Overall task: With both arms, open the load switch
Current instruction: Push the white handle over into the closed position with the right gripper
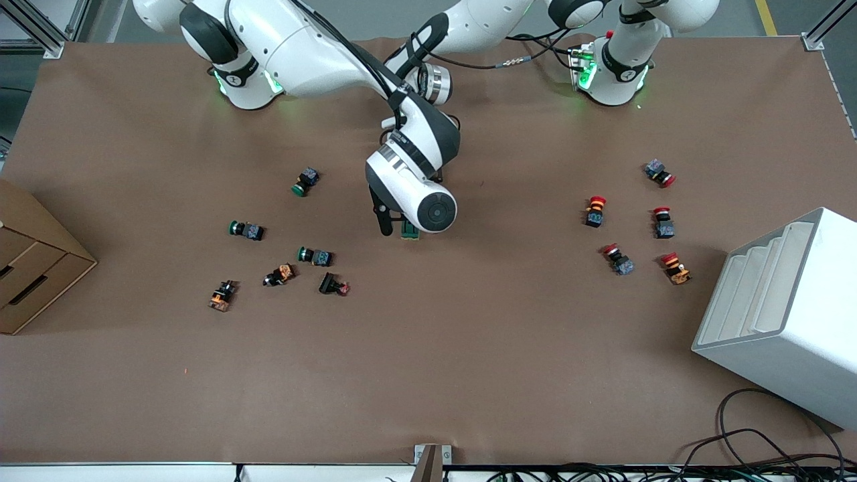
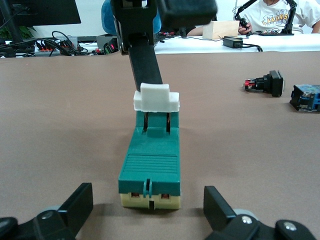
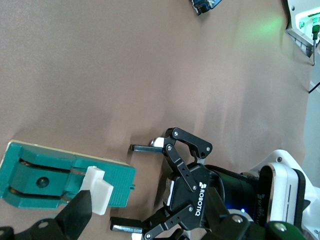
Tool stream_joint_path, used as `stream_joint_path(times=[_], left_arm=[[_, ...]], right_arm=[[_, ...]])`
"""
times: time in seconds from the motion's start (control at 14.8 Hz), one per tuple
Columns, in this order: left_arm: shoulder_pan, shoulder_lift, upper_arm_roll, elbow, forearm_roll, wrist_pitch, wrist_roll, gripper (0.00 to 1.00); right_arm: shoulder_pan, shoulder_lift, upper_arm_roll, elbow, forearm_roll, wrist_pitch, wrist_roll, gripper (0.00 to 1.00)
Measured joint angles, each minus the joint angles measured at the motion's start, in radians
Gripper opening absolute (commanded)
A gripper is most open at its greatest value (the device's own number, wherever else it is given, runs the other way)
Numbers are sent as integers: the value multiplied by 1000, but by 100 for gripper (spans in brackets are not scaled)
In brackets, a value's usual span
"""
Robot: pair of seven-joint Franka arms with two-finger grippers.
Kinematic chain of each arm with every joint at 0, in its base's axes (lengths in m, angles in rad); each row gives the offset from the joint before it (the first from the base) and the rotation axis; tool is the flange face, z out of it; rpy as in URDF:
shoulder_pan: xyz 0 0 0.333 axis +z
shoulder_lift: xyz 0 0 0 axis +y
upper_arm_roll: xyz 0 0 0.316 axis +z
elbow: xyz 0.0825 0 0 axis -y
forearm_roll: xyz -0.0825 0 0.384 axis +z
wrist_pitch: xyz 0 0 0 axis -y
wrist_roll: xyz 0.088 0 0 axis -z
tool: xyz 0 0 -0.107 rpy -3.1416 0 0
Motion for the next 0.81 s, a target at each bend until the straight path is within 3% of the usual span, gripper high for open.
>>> stream_joint_path(times=[0.81], left_arm=[[0,1,0,1,0,0,0,98]], right_arm=[[26,1,2,-43,-20,25,0,100]])
